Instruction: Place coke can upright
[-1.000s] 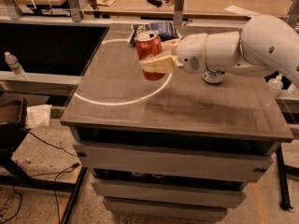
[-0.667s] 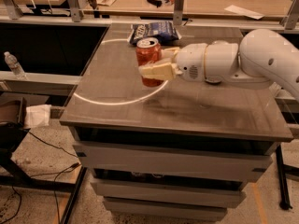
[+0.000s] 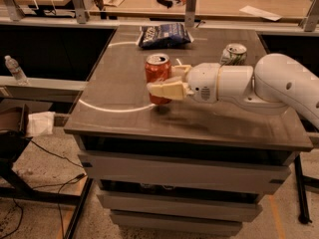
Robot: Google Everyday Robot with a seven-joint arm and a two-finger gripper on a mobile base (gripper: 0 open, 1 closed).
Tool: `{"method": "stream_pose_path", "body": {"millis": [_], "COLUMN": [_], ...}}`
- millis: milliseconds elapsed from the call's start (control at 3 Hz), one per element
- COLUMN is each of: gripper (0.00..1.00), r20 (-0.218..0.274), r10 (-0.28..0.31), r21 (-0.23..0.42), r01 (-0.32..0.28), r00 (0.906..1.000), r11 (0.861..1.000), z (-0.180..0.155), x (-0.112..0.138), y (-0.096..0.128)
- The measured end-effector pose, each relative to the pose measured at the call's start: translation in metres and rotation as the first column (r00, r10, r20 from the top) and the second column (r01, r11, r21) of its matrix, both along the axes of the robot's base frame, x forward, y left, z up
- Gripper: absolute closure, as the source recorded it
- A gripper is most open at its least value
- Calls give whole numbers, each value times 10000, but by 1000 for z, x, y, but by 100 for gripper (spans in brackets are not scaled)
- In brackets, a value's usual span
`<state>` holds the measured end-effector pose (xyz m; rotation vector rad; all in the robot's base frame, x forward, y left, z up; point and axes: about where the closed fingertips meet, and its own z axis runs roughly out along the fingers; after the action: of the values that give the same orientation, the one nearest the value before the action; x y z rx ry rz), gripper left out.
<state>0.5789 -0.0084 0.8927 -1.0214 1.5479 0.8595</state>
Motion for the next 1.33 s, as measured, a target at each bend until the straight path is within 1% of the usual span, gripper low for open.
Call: {"method": "stream_pose_path", "body": {"millis": [667, 1000, 1333], "gripper": [100, 84, 59], "r20": [-231, -269, -303], "r10": [-127, -119, -42], "r21": [401, 430, 508], "r01": [136, 130, 57], "r00": [9997, 9996, 9995], "r11": [9991, 9990, 9987], "z": [-17, -22, -24], "x": [-15, -20, -25], "y": [0, 2, 6]}}
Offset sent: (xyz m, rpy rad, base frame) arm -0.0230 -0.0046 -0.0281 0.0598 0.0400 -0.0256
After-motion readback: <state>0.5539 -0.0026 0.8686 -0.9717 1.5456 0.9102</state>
